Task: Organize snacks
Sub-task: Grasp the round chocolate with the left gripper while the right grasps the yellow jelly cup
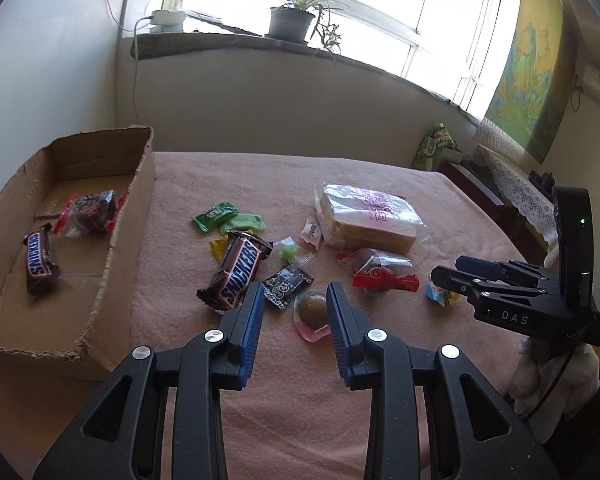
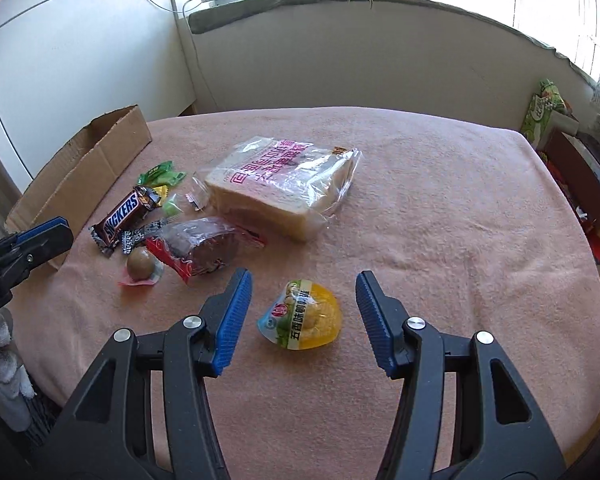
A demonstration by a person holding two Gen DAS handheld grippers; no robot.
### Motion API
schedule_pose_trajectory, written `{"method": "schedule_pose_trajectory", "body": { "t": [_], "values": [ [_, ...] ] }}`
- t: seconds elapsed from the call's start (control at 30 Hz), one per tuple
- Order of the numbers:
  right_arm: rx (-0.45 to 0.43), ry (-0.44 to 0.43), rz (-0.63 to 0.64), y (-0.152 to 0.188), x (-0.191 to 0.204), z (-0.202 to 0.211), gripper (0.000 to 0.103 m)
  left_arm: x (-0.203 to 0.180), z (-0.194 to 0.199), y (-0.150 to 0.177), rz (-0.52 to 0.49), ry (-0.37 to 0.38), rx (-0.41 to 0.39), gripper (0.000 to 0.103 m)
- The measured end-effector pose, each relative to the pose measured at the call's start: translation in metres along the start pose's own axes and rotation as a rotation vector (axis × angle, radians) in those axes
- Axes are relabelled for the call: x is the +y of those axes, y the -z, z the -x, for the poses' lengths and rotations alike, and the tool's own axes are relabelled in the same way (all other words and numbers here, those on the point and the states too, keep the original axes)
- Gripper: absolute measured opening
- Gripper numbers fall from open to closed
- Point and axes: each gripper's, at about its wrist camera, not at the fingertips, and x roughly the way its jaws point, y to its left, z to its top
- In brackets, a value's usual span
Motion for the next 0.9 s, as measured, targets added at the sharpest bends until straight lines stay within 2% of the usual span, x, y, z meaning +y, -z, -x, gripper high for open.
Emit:
{"method": "schedule_pose_trajectory", "body": {
  "t": [0.23, 0.37, 0.5, 0.67, 0.7, 0.83, 0.9],
  "values": [
    [-0.045, 0.055, 0.04, 0.01, 0.001, 0.002, 0.057, -0.01, -0.031, 0.006, -0.042, -0.004, 0.056, 0.031],
    [-0.048, 0.065, 0.083, 0.013, 0.009, 0.002, 0.056, -0.014, -0.033, 0.008, -0.072, -0.015, 0.06, 0.03],
    [-0.021, 0.041, 0.085, 0.014, 0.012, -0.005, 0.045, -0.015, -0.036, 0.005, -0.078, -0.02, 0.069, 0.028],
    [-0.013, 0.029, 0.07, 0.016, 0.011, -0.008, 0.044, -0.021, -0.045, 0.007, -0.128, -0.022, 0.11, 0.026],
    [-0.007, 0.028, 0.069, 0.016, 0.01, -0.01, 0.041, -0.021, -0.045, 0.006, -0.13, -0.02, 0.11, 0.025],
    [0.021, 0.041, 0.081, 0.018, 0.013, -0.017, 0.04, -0.013, -0.045, 0.005, -0.092, 0.015, 0.119, 0.024],
    [0.02, 0.04, 0.085, 0.018, 0.015, -0.019, 0.032, -0.011, -0.044, 0.006, -0.09, 0.019, 0.117, 0.024]
  ]
}}
